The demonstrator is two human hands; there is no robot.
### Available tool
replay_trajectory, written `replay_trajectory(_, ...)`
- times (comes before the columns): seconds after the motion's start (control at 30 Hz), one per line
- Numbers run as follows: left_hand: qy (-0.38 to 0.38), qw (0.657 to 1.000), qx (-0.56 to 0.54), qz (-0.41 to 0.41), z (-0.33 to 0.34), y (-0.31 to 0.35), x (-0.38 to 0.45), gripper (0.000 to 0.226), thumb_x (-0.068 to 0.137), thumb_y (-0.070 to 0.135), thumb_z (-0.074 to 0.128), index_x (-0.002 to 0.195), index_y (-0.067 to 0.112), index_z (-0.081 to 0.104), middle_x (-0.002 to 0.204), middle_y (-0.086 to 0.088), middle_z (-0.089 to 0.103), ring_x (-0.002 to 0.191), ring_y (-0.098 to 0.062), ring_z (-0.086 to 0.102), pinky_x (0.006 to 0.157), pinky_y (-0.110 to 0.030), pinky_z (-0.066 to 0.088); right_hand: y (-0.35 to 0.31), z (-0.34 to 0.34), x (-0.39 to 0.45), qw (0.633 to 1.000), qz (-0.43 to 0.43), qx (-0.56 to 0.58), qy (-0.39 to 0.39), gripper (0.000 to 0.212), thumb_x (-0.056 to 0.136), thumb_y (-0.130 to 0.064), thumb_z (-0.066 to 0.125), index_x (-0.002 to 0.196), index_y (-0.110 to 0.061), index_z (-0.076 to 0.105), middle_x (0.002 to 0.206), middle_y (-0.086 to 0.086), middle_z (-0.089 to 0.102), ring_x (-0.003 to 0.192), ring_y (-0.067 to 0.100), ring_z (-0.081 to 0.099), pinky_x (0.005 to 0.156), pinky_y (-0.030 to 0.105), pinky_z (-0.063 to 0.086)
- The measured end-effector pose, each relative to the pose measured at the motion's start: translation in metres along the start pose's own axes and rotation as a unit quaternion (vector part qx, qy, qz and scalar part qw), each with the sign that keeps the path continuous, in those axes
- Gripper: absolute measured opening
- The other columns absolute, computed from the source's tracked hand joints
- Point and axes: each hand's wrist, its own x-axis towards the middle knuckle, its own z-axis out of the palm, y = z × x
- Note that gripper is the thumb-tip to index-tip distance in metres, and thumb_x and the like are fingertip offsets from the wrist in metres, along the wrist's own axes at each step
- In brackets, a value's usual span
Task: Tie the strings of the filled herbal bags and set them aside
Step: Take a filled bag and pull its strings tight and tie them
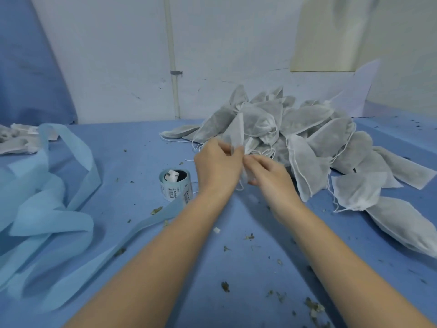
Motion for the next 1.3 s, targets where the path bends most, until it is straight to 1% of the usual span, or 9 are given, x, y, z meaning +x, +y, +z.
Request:
replay_trajectory(0.07, -0.034, 0.992, -0.117, -0.045, -0.005, 0.004, -0.007, 0.015, 0.086, 0.023, 0.061, 0.076, 0.012, 0.062, 0.073, 0.002, 0.069, 0.079, -0.018, 0.069, 0.085, -0.027, 0.049, -0.003, -0.003, -0.003, 1.0, -0.019, 0.017, 0.009, 0.021, 0.094, -0.034, 0.056, 0.099, -0.019, 0.07, 0.096, -0.007, 0.072, 0.095, 0.008, 0.065, 0.091, 0.032, 0.051)
replay_trajectory(0.17, -0.077, 0.978, -0.189, -0.035, -0.015, 0.01, -0.02, 0.015, 0.083, 0.005, 0.054, 0.083, 0.015, 0.064, 0.086, -0.001, 0.072, 0.069, -0.013, 0.07, 0.078, -0.03, 0.056, -0.005, -0.011, -0.005, 0.998, -0.033, 0.057, 0.008, 0.019, 0.098, -0.021, 0.052, 0.093, -0.015, 0.069, 0.091, 0.003, 0.071, 0.09, 0.018, 0.067, 0.079, 0.028, 0.057)
replay_trajectory(0.27, -0.064, 0.986, 0.045, 0.147, -0.026, 0.009, -0.025, 0.043, 0.075, 0.009, 0.062, 0.115, 0.021, 0.054, 0.107, 0.006, 0.059, 0.09, -0.009, 0.057, 0.078, -0.02, 0.044, -0.01, -0.021, -0.006, 0.996, -0.029, 0.086, -0.006, 0.022, 0.098, -0.011, 0.048, 0.089, -0.011, 0.068, 0.08, 0.007, 0.068, 0.075, 0.018, 0.066, 0.064, 0.025, 0.058)
replay_trajectory(0.43, -0.14, 0.898, 0.253, 0.333, -0.04, 0.017, -0.027, 0.073, 0.072, 0.044, 0.062, 0.137, 0.021, 0.041, 0.139, 0.001, 0.036, 0.128, -0.02, 0.028, 0.103, -0.027, 0.019, -0.017, -0.033, -0.011, 0.985, -0.028, 0.112, -0.127, 0.041, 0.095, -0.006, 0.049, 0.063, -0.02, 0.07, 0.061, 0.0, 0.064, 0.058, 0.011, 0.062, 0.053, 0.022, 0.051)
replay_trajectory(0.6, -0.24, 0.926, 0.167, 0.239, -0.037, 0.017, -0.03, 0.071, 0.079, 0.035, 0.061, 0.142, 0.019, 0.031, 0.137, 0.0, 0.047, 0.122, -0.017, 0.044, 0.08, -0.016, 0.028, -0.017, -0.036, -0.01, 0.977, -0.016, 0.118, -0.176, 0.04, 0.096, -0.011, 0.049, 0.064, -0.019, 0.07, 0.063, 0.001, 0.064, 0.058, 0.011, 0.061, 0.054, 0.022, 0.049)
replay_trajectory(0.77, -0.223, 0.929, 0.205, 0.211, -0.036, 0.008, -0.036, 0.051, 0.085, 0.032, 0.052, 0.131, 0.015, 0.037, 0.112, -0.003, 0.057, 0.103, -0.023, 0.053, 0.072, -0.029, 0.035, -0.012, -0.034, -0.01, 0.986, 0.012, 0.049, -0.162, 0.046, 0.096, -0.036, 0.052, 0.104, 0.007, 0.063, 0.066, 0.009, 0.055, 0.052, 0.014, 0.045, 0.051, 0.024, 0.041)
replay_trajectory(0.9, -0.206, 0.921, 0.257, 0.205, -0.037, 0.001, -0.039, 0.04, 0.086, 0.035, 0.047, 0.122, 0.018, 0.043, 0.101, -0.004, 0.06, 0.092, -0.026, 0.055, 0.066, -0.032, 0.034, -0.013, -0.036, -0.011, 0.991, 0.006, -0.061, -0.118, 0.041, 0.097, -0.048, 0.046, 0.085, -0.017, 0.071, 0.048, -0.011, 0.046, 0.041, 0.005, 0.034, 0.043, 0.018, 0.03)
replay_trajectory(1.13, -0.193, 0.928, 0.261, 0.184, -0.032, -0.002, -0.047, 0.058, 0.074, 0.056, 0.04, 0.125, 0.027, 0.042, 0.098, 0.004, 0.054, 0.098, -0.022, 0.053, 0.08, -0.035, 0.035, -0.011, -0.031, -0.01, 0.994, 0.014, 0.003, -0.112, 0.014, 0.088, -0.007, 0.057, 0.09, -0.016, 0.067, 0.058, -0.002, 0.049, 0.056, 0.011, 0.04, 0.052, 0.026, 0.032)
replay_trajectory(1.3, -0.227, 0.956, 0.116, 0.145, -0.025, -0.008, -0.047, 0.047, 0.086, 0.024, 0.052, 0.13, 0.019, 0.038, 0.096, 0.006, 0.057, 0.09, -0.013, 0.055, 0.063, -0.018, 0.037, -0.01, -0.028, -0.011, 0.989, 0.005, 0.033, -0.147, 0.02, 0.084, -0.008, 0.067, 0.102, -0.012, 0.059, 0.053, -0.005, 0.053, 0.05, 0.008, 0.045, 0.054, 0.028, 0.033)
